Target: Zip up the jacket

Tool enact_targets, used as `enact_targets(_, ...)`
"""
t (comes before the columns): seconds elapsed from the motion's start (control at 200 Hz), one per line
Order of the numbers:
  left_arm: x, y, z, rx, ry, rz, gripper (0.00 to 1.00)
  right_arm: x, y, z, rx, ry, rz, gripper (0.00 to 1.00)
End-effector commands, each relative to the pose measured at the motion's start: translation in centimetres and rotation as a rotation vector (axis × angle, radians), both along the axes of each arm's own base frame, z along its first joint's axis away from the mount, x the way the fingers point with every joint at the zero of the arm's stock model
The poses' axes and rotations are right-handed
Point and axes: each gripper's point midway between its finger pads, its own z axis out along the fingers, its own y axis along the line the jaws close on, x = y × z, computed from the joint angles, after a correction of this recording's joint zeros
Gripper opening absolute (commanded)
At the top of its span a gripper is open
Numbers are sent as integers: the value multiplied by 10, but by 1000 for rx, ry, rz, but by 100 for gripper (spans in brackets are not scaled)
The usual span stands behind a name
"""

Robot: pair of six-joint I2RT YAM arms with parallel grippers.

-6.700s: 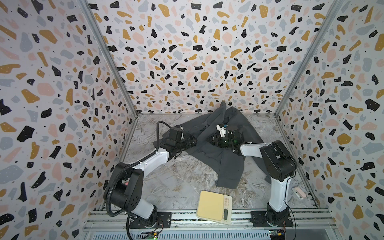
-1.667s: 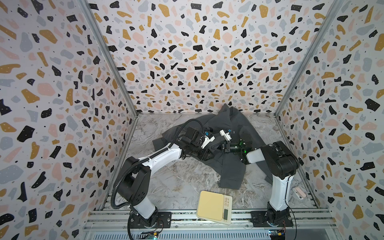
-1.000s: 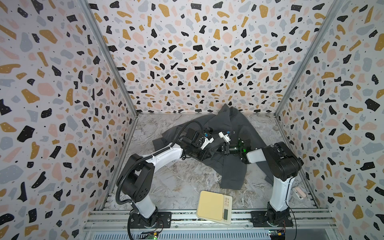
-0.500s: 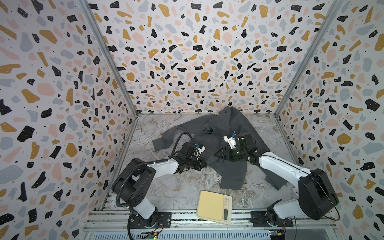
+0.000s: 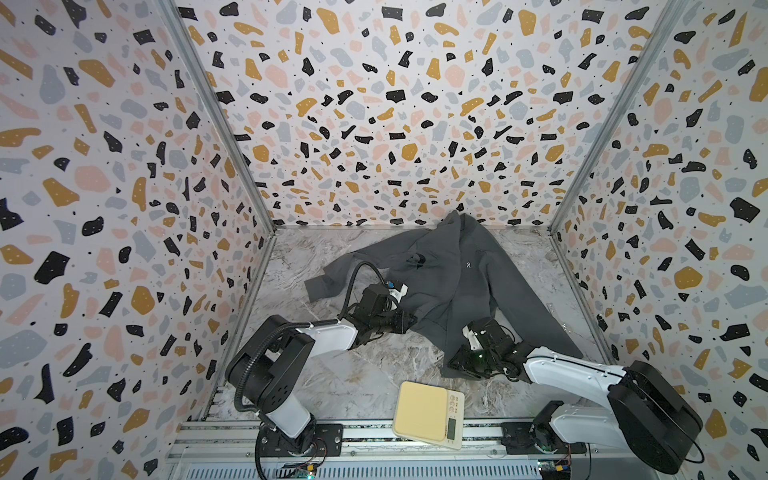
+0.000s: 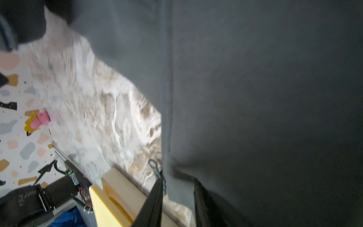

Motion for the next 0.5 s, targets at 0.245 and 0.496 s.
enact_targets(0.245, 38, -16, -6, -302, 129, 252, 0, 83, -22, -50, -289, -122, 92, 20)
enact_targets(0.496, 84, 23, 34, -644, 109, 541, 0, 154, -9, -38, -385, -218, 217, 19)
